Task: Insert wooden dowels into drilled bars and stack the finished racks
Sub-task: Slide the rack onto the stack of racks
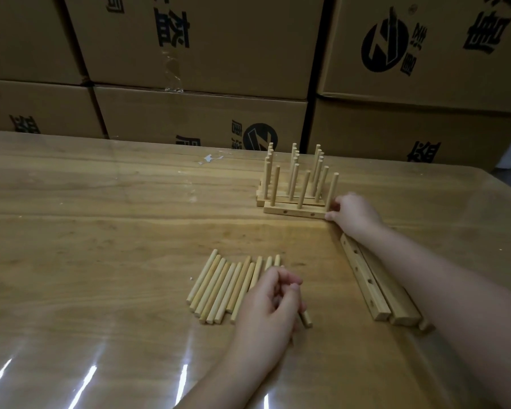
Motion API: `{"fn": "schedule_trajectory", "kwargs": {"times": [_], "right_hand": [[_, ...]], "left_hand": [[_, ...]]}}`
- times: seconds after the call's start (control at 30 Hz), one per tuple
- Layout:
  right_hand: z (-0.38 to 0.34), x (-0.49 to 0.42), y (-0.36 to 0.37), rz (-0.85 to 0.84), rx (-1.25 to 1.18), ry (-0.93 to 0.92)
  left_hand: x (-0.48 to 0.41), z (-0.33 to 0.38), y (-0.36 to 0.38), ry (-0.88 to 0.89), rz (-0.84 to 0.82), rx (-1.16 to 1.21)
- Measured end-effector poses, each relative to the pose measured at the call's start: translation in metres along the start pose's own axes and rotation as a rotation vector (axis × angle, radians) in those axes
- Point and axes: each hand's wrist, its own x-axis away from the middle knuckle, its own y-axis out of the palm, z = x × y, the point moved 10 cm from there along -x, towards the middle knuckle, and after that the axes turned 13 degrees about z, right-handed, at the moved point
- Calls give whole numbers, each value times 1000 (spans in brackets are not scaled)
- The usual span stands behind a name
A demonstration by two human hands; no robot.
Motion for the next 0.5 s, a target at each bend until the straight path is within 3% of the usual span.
{"fn": "schedule_trajectory", "kwargs": {"times": [0.23, 0.5], "right_hand": [[2, -9, 3, 7, -169, 86], [-1, -10, 6, 30, -153, 91]], "left_hand": [[0, -1, 0, -10, 4, 19], [1, 1, 1, 12, 0, 23]]}}
